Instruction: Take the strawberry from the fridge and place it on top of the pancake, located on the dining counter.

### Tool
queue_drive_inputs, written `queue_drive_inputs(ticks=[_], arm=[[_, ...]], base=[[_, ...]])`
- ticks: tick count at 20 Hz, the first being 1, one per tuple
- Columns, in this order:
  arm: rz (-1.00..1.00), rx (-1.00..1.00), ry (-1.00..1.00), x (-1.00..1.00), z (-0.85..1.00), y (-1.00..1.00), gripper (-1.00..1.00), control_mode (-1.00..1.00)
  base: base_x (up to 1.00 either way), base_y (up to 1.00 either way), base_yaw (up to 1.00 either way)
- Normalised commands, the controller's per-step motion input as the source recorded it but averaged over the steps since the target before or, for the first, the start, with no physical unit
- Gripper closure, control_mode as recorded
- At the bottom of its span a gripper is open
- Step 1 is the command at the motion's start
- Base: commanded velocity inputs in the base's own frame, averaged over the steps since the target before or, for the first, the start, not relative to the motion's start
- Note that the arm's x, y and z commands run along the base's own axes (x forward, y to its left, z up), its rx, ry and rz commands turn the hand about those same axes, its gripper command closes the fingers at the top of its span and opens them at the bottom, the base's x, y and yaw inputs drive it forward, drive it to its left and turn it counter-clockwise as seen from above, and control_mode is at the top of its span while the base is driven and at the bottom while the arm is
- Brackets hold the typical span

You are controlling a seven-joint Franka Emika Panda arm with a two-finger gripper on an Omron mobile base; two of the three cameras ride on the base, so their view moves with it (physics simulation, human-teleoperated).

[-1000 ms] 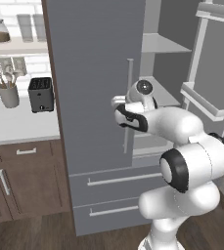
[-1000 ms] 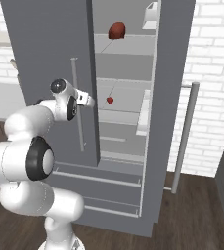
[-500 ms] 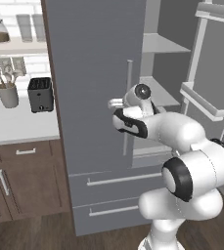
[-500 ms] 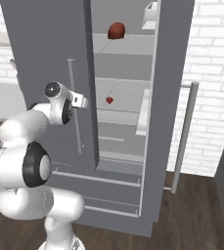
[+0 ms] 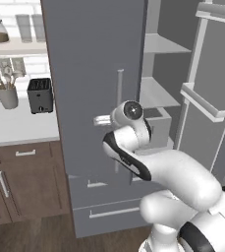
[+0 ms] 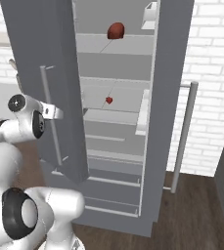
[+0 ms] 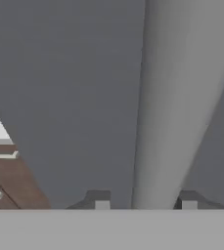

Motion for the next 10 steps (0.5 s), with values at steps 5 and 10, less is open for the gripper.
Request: queue_drive_inputs(ticks=[5, 10], arm=[[0.0, 0.0, 0.0, -0.85, -0.2, 1.0, 1.0, -1.0], [0.0, 0.0, 0.04, -0.4, -0.43, 1.0, 1.0, -1.0]], base=[[0.0, 0.0, 0.0], [0.0, 0.0, 0.0]])
